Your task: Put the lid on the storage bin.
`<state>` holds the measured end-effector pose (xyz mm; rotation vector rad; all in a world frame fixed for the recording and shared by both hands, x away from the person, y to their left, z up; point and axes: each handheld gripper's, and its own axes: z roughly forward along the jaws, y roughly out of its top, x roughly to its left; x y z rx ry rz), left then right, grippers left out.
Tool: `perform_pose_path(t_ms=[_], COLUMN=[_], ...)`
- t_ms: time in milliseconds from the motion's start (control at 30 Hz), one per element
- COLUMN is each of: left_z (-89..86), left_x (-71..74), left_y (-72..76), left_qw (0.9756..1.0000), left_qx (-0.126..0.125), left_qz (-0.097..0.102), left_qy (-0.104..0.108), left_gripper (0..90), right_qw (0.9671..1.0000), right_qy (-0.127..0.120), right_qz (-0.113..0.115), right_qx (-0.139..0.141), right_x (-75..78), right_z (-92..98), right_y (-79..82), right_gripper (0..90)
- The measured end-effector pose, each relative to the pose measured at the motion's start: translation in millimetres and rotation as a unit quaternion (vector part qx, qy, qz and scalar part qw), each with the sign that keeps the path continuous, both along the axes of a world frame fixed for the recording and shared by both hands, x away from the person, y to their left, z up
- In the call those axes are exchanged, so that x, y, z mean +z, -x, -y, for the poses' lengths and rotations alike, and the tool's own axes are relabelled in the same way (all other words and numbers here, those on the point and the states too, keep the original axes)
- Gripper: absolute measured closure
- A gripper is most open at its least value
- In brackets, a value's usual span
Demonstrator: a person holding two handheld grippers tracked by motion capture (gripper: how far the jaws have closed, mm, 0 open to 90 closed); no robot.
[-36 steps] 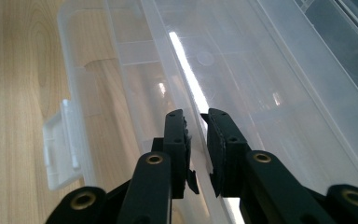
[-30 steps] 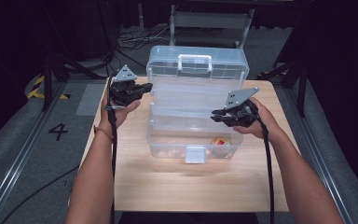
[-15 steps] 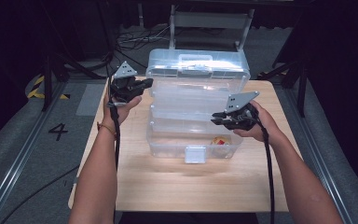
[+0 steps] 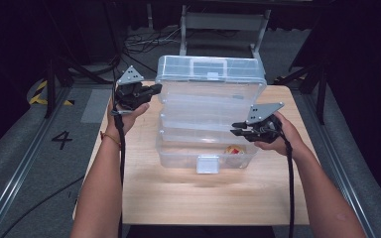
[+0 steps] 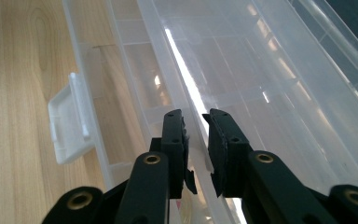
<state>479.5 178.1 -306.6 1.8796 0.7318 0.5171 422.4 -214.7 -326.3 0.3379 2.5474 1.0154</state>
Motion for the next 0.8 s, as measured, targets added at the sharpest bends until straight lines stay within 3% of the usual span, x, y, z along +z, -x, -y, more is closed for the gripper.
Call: perform_pose_path(t_ms=[467, 800], left_z=[0.5, -2.0], left_x=[-6.1, -7.9], left_y=[11.3, 21.0], left_qw=[0.9999, 0.9997], left_qx=[-0.008, -0.015], left_qz=[0.008, 0.017], left_qy=[-0.002, -0.01], left_gripper=[90.0, 90.0], right_qw=[0.9991, 0.9985], right_qy=[-0.033, -0.045], right_qz=[0.008, 0.009], right_qx=[-0.024, -0.03], right_x=[-0.7, -2.5], right_z=[31.2, 38.2], right_y=[12.7, 16.5], right_gripper=[79.3, 80.2])
